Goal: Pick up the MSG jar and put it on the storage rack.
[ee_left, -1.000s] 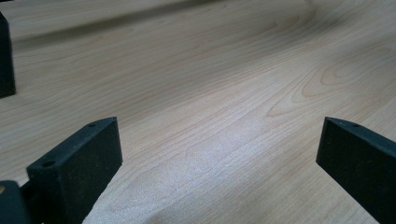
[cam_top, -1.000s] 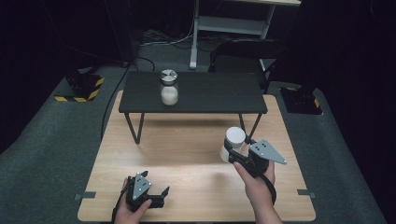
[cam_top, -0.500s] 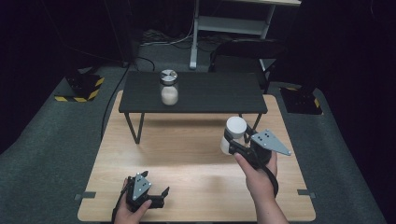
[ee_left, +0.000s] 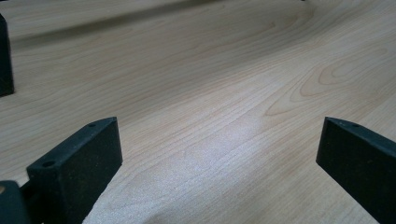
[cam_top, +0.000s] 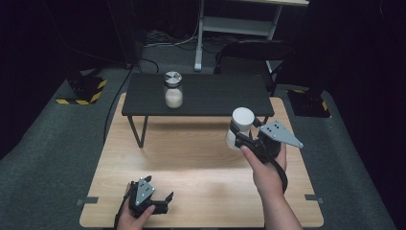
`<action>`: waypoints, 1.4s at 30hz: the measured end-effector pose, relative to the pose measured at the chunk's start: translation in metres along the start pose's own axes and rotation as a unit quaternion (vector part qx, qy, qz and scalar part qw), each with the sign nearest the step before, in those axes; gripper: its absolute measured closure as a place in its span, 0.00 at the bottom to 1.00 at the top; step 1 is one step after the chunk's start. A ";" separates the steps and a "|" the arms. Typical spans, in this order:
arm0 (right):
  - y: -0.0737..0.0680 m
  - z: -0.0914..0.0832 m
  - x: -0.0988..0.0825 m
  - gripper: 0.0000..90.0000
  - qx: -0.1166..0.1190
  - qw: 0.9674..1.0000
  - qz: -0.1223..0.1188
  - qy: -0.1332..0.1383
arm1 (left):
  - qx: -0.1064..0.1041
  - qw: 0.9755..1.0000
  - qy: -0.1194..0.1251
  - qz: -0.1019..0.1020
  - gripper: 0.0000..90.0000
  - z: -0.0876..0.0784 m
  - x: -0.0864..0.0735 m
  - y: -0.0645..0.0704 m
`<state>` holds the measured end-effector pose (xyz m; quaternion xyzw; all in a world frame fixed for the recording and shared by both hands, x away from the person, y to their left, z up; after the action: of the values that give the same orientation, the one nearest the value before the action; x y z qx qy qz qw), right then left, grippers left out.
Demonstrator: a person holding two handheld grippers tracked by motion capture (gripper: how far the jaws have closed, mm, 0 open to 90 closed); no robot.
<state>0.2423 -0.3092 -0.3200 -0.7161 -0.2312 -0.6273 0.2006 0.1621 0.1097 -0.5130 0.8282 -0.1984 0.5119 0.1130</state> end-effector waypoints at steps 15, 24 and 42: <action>0.006 0.021 0.030 0.37 -0.016 1.000 0.004 -0.011 | -0.002 1.000 0.003 0.002 0.00 0.000 -0.001 0.000; 0.009 0.041 0.045 0.37 -0.023 0.999 0.010 -0.023 | -0.003 1.000 0.004 0.002 0.00 -0.001 -0.001 0.000; 0.015 0.075 0.063 0.37 -0.033 0.999 0.022 -0.031 | -0.005 1.000 0.005 -0.002 0.00 -0.002 -0.002 -0.002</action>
<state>0.3177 -0.2733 -0.2676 -0.7465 -0.2007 -0.6075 0.1828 0.1611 0.1123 -0.5136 0.8255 -0.1989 0.5146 0.1191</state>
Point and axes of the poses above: each handheld gripper's, and its own axes: z roughly forward along the jaws, x roughly out of its top, y roughly to its right, the point moved 6 cm from there along z, roughly forward along the jaws, and after that the axes turned 5 degrees about x, right-handed, at the moved point
